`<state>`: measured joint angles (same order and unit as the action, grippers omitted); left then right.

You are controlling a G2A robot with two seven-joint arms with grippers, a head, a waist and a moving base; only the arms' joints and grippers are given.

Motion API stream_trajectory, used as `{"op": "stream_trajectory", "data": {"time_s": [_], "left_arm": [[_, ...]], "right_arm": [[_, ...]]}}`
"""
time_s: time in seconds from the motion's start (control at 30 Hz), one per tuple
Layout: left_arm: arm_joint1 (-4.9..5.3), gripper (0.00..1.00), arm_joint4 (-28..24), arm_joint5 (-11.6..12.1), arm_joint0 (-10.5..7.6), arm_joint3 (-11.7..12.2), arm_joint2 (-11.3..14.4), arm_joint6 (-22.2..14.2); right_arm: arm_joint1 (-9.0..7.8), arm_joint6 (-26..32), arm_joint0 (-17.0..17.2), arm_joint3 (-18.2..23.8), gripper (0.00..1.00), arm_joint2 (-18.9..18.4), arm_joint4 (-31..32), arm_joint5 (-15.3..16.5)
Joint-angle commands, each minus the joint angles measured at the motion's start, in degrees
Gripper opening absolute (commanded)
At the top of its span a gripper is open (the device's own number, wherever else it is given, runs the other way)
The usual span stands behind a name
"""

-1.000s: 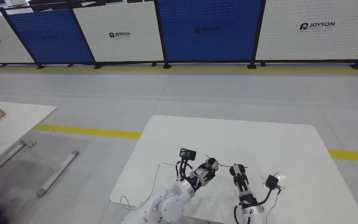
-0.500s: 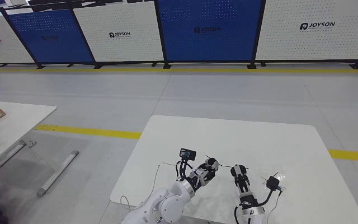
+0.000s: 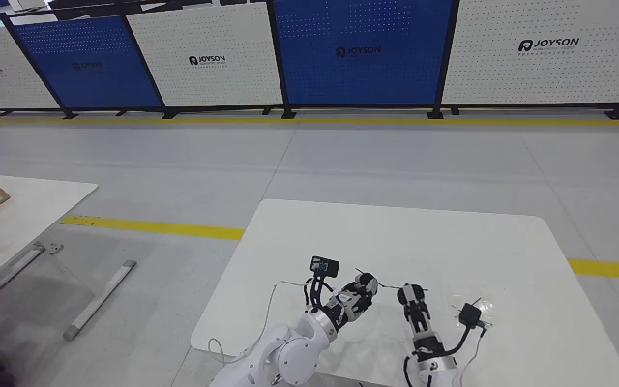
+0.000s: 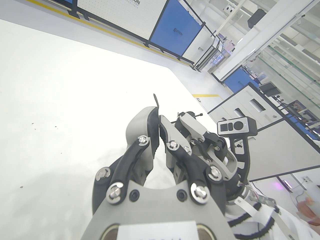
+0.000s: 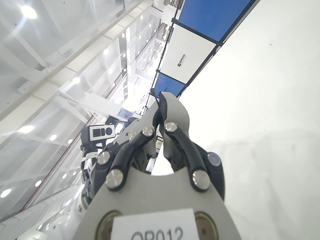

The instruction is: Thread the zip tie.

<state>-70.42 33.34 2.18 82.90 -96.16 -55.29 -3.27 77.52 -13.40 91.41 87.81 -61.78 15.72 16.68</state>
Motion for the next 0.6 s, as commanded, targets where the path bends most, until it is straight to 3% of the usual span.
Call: {"op": "stream_trajectory", "data": {"time_s": [0.0,0.57], "left_arm": [[0.0,0.0,0.0,0.0,0.0,0.0,0.0,0.0],[0.0,0.0,0.0,0.0,0.0,0.0,0.0,0.0]], "right_arm": [[0.09,-0.04,-0.15,-0.14,0.0,0.07,0.13,-0.25],[0.53,-0.52,0.42,0.05,0.0,-0.55,0.86,0.02]]}}
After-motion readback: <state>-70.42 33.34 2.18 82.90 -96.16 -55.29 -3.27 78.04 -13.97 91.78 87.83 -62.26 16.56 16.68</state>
